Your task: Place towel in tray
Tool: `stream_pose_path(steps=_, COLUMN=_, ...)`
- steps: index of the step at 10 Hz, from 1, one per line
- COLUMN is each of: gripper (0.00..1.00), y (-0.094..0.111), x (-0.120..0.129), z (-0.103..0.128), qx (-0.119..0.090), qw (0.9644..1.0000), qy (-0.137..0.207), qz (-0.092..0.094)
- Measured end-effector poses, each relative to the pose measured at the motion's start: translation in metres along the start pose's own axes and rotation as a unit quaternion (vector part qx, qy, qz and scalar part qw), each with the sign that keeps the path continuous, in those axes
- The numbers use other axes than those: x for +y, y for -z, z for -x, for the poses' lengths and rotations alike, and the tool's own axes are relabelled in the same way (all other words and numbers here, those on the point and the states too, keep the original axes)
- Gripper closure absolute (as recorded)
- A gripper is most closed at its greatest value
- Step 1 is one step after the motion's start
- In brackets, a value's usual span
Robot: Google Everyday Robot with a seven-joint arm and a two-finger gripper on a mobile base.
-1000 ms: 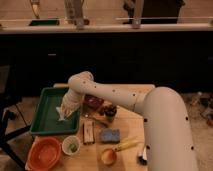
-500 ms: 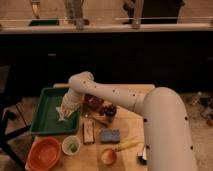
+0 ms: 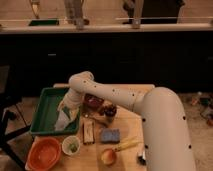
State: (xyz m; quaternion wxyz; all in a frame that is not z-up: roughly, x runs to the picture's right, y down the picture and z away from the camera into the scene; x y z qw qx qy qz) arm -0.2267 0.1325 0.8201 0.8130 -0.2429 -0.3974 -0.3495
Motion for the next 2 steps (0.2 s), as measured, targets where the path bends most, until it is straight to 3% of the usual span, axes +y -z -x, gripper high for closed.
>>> stream_pose_path(steps=2, gripper=0.2, y=0.0012, x=-0.0011, z=-0.0058, qx=0.005, qw=1.0, qy=-0.005, qz=0.004)
